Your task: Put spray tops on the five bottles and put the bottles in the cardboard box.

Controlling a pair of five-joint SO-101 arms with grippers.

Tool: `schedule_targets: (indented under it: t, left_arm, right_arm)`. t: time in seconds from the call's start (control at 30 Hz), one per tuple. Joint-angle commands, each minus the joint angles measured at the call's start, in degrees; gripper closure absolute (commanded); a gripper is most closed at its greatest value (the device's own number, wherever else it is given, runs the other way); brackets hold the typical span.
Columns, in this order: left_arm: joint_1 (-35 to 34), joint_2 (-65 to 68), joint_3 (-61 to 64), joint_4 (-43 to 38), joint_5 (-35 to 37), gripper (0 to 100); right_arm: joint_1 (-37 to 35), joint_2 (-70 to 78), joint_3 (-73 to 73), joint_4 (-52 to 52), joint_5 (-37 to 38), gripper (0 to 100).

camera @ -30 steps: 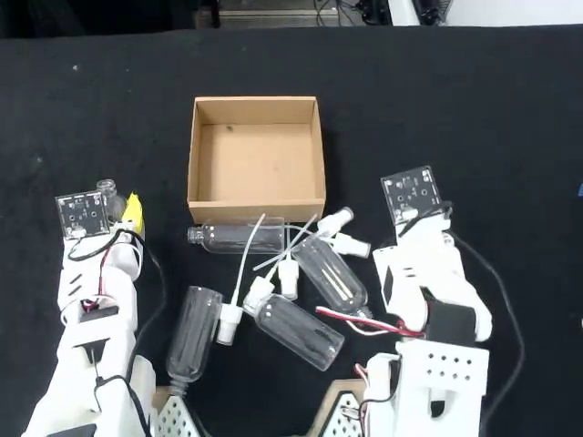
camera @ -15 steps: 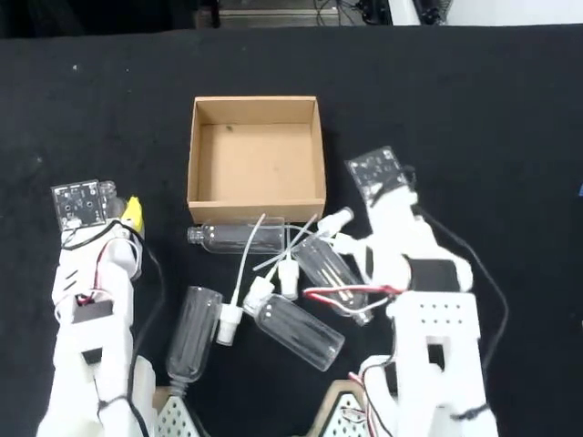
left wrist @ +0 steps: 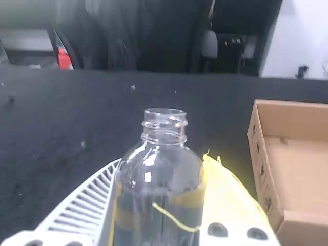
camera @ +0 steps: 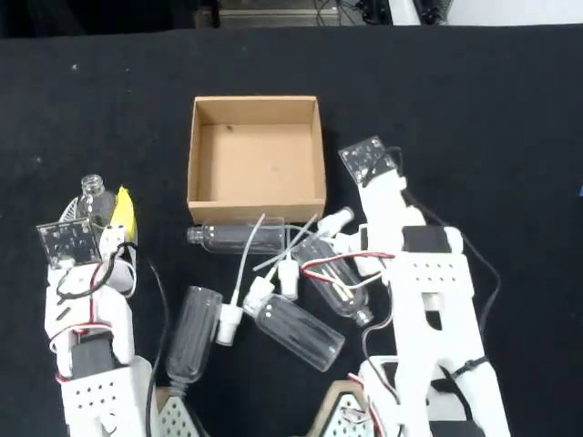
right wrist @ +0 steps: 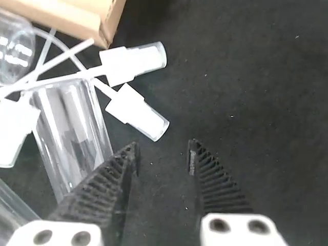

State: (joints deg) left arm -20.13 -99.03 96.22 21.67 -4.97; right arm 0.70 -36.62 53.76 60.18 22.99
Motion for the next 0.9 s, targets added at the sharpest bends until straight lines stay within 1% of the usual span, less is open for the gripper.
schedule_targets:
  t: [0.0, 0.1, 0.27, 0.4, 0.47, 0.6, 0.67, 0.77, 0.87]
  left_arm:
    - [0.13, -5.89, 1.19, 5.19, 0.53, 97]
    - [0.13, -4.57, 1.19, 5.27, 0.53, 97]
    - [0.13, -3.87, 1.19, 5.01, 0.53, 97]
    - [1.1, -3.69, 1.19, 4.92, 0.53, 97]
    - [2.59, -3.69, 1.19, 4.48, 0.53, 97]
    - [4.18, -3.69, 1.19, -0.79, 0.18, 97]
    - [4.09, -3.87, 1.19, -2.11, 0.09, 97]
    - [4.09, -4.04, 1.19, -1.93, 0.09, 97]
    - [4.09, -4.13, 1.19, -1.93, 0.09, 97]
  right_arm:
    - [-0.88, 0.13, -2.86, -1.23, 2.55, 85.2]
    - [-0.88, 0.04, -1.54, -1.67, 4.92, 84.7]
    - [-0.88, 0.04, -0.66, -1.67, 9.76, 76.3]
    - [-0.97, 0.13, -0.13, -2.37, 10.81, 75.5]
    - [-0.97, 0.13, 1.01, -5.1, 10.81, 75.5]
    - [-1.23, 0.13, 6.02, -12.22, 10.81, 75.5]
    - [-2.9, 0.13, 8.22, -13.89, 10.99, 75.5]
    - [-5.8, 0.13, 9.71, -13.98, 12.66, 75.5]
    - [-8.09, 0.13, 10.24, -14.24, 12.66, 75.5]
